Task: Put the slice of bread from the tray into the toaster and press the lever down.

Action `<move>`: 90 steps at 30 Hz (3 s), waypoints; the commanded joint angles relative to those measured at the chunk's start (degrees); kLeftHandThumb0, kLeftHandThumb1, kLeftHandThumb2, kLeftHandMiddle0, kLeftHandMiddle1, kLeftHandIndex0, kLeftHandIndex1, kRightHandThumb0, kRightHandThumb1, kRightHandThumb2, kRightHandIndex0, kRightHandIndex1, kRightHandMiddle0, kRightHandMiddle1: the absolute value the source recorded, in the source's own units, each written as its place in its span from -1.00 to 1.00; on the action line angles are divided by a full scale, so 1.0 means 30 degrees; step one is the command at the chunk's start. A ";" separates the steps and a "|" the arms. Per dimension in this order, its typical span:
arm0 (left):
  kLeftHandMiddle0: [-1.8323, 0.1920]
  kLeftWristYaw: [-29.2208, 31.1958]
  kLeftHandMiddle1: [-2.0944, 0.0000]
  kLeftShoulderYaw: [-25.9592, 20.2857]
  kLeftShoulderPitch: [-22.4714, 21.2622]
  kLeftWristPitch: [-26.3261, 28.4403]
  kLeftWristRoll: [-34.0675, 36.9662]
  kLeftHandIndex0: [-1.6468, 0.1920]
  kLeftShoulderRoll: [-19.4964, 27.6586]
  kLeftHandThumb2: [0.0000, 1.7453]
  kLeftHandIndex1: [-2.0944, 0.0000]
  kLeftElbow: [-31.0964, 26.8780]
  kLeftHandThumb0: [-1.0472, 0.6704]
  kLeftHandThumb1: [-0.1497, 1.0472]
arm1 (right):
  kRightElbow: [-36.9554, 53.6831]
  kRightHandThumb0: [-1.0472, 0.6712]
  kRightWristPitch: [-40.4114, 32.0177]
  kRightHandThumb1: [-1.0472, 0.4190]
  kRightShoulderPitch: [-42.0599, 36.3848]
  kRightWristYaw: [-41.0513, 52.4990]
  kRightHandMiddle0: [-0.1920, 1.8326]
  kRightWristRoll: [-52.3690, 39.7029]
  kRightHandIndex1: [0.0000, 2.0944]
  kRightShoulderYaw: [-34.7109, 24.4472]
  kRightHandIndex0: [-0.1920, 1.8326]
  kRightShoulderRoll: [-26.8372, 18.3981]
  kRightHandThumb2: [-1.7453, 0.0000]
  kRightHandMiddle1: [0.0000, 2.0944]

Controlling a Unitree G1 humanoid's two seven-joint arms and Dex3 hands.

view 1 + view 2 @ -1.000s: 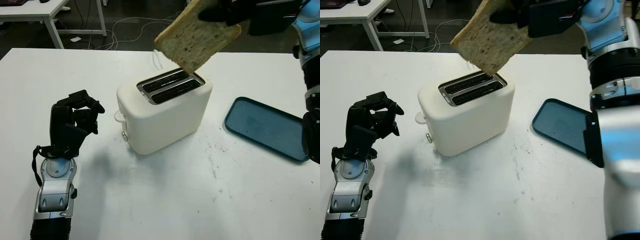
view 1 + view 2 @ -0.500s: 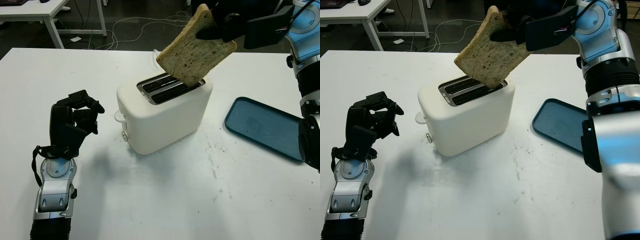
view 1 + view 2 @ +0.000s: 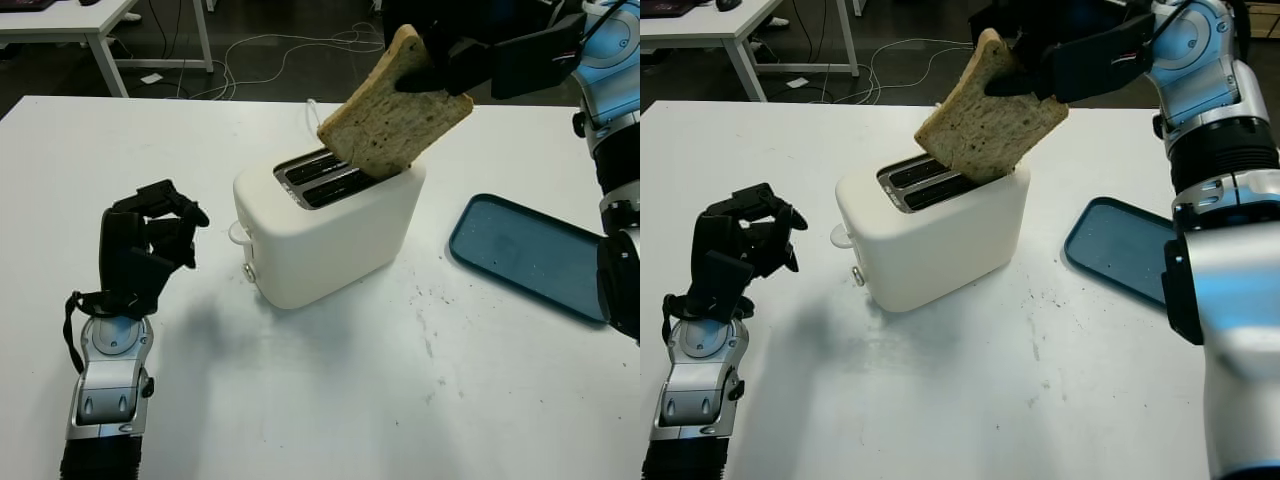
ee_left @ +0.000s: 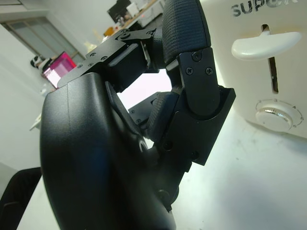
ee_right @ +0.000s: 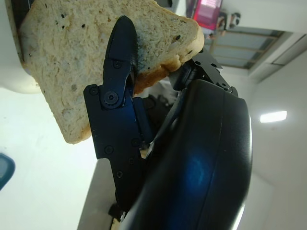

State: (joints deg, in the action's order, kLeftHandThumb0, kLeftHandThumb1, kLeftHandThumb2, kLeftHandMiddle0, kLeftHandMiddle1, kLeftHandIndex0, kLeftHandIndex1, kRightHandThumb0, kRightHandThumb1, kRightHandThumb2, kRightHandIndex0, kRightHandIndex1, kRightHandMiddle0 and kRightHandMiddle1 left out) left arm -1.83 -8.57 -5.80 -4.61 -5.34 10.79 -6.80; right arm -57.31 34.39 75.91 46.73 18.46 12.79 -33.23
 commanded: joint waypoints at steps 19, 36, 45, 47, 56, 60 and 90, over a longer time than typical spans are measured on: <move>-0.58 -0.0156 -0.34 0.0009 0.0234 0.0429 -0.0229 -0.52 0.0035 -0.22 -0.37 -0.0398 -0.76 0.52 | 0.2642 -0.33 0.0412 -0.83 -0.0057 0.1882 -0.06 0.0121 0.67 0.1446 0.23 0.0679 0.48 0.67; -0.57 -0.0227 -0.35 -0.0012 0.0357 0.0391 -0.0292 -0.51 -0.0005 -0.23 -0.38 -0.0493 -0.75 0.53 | 0.4450 -0.33 0.0679 -0.83 0.0182 0.2171 0.02 0.0893 0.67 0.2123 0.28 0.0555 0.50 0.67; -0.58 -0.0231 -0.34 -0.0018 0.0378 0.0364 -0.0177 -0.52 -0.0081 -0.24 -0.38 -0.0515 -0.76 0.52 | 0.4383 -0.33 0.2445 -0.83 0.0057 0.0908 0.02 0.2430 0.67 0.2968 0.26 -0.0132 0.57 0.67; -0.58 -0.0225 -0.34 -0.0004 0.0400 0.0454 -0.0184 -0.52 -0.0094 -0.25 -0.37 -0.0586 -0.76 0.52 | 0.4405 -0.32 0.2558 -0.83 0.0051 0.0831 0.03 0.2599 0.67 0.3051 0.26 -0.0166 0.58 0.67; -0.58 -0.0225 -0.34 -0.0036 0.0404 0.0310 -0.0185 -0.52 -0.0065 -0.25 -0.37 -0.0445 -0.76 0.53 | 0.4148 -0.30 0.3477 -0.83 0.0286 0.0271 0.03 0.3025 0.67 0.3366 0.26 -0.0189 0.63 0.67; -0.58 -0.0183 -0.34 -0.0025 0.0388 0.0309 -0.0100 -0.52 -0.0097 -0.25 -0.38 -0.0433 -0.76 0.52 | 0.4207 -0.34 0.3407 -0.83 0.0165 0.0306 0.03 0.2876 0.67 0.3359 0.27 -0.0012 0.60 0.67; -0.58 -0.0246 -0.35 0.0071 0.0151 0.0310 -0.0254 -0.52 -0.0114 -0.26 -0.38 -0.0409 -0.75 0.53 | 0.4023 -0.54 0.2399 -0.80 -0.1642 -0.3610 -0.35 0.1050 -0.24 0.0494 -0.57 -0.0247 0.99 -0.94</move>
State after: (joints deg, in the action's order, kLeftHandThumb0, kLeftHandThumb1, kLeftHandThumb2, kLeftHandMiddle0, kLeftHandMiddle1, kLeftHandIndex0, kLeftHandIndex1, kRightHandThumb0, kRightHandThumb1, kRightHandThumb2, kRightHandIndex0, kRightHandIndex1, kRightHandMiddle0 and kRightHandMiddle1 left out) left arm -2.30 -8.44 -5.05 -3.45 -5.95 10.48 -7.85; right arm -45.60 41.95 72.25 38.71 21.37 15.58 -33.24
